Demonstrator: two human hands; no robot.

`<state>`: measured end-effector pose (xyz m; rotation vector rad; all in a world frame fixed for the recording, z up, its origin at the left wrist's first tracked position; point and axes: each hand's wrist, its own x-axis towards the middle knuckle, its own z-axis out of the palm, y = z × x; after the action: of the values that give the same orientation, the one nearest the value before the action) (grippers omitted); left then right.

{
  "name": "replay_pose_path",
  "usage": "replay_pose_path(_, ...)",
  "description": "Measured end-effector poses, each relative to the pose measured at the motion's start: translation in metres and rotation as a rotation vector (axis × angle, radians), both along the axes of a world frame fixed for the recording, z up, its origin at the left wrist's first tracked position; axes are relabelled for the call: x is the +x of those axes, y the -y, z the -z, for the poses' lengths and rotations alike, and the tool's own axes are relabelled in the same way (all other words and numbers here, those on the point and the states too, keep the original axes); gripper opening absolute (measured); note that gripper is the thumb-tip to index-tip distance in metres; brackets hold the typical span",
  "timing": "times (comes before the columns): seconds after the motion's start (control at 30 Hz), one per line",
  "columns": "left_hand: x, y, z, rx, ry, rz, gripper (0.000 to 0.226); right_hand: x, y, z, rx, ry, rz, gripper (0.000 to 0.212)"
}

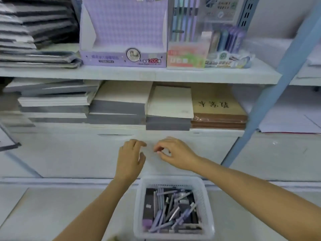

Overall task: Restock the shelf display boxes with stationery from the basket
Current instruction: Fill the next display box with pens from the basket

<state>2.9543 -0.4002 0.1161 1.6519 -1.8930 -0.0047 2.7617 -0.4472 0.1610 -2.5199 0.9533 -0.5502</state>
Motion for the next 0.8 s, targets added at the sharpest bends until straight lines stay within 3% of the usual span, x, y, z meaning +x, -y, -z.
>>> replay_pose_path(0.17,0.009,-0.048,0.126,0.586,0.061,0.011,0.040,-0.014,-0.020,0.126,0.349,-0.323,0.010,0.023)
replay_pose_path(0.3,0.000,-0.079,0.177,0.812,0.112,0.014,0.053,-0.034,-0.045,0.199,0.499,-0.536,0.073,0.036)
replay_pose_path(0.43,-0.005,-0.088,0.195,0.778,0.140,0.002,0.052,-0.047,-0.063,0.237,0.559,-0.480,0.252,0.046)
replay_pose_path(0.8,-0.021,-0.079,0.188,0.558,0.102,-0.073,0.028,-0.058,-0.045,0.244,0.713,-0.146,0.339,0.008)
